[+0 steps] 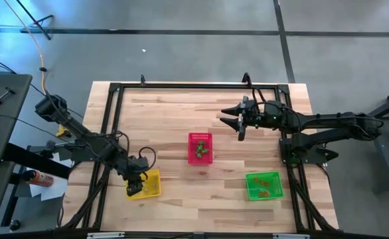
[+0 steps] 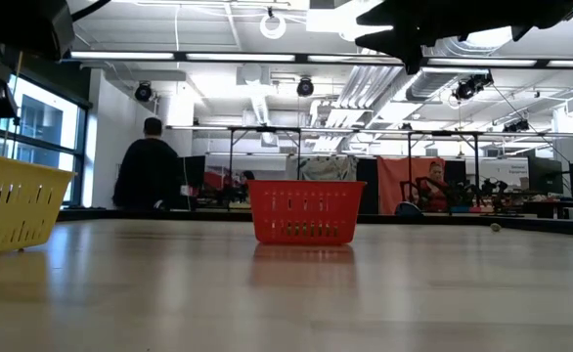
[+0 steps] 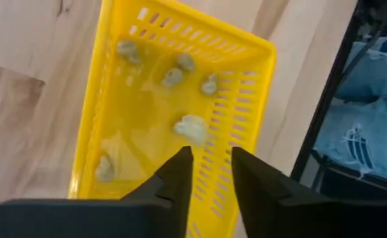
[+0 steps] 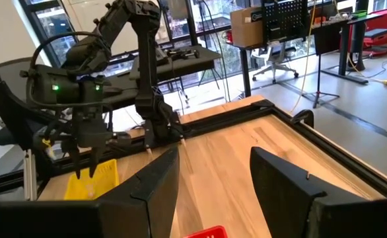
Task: Sort Halloween decoration
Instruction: Put the white skull toy into the yellow bin
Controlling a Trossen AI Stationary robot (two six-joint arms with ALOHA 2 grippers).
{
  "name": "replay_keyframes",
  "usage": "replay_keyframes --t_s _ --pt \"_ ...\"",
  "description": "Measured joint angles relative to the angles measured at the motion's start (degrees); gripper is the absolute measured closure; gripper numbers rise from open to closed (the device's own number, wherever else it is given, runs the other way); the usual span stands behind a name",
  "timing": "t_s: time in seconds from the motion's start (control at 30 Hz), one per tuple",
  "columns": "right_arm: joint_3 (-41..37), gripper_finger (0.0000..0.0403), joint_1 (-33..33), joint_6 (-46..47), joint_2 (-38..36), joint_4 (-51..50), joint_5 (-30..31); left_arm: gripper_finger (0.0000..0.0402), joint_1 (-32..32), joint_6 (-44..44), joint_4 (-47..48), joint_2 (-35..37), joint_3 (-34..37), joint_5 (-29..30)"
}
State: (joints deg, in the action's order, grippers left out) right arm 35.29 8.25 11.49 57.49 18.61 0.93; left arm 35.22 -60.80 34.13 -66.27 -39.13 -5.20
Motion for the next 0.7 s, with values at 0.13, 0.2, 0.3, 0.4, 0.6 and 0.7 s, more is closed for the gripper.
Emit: replay_keyframes --t_s 0.13,0.2,0.3,0.4,0.6,0.7 --pt "0.0 0.0221 0.0 0.0 0.0 -0.4 0.0 0.0265 0.0 0.0 1.0 -0.4 0.0 0.3" --pt "0.0 0.0221 0.0 0.0 0.0 -0.5 0.0 0.0244 -0.2 0.0 0.7 -0.2 -0.2 0.3" --pt "0.0 0.0221 0.0 0.0 0.0 -0.5 0.0 0.0223 -1.5 0.5 -0.5 1.5 -2.2 -1.9" --pt "0.0 0.0221 0.0 0.0 0.0 -0.6 0.0 0.0217 -2.7 0.6 -4.5 4.4 -4.7 -5.6" --pt "0.0 0.0221 0.0 -0.2 0.0 -1.8 0.0 0.0229 0.4 -7.5 -6.7 3.1 -6.1 -9.6" --pt "0.0 0.0221 0.0 -1.9 0.0 -3.3 0.0 0.0236 4.6 -9.3 -9.1 -1.2 -6.1 -9.8"
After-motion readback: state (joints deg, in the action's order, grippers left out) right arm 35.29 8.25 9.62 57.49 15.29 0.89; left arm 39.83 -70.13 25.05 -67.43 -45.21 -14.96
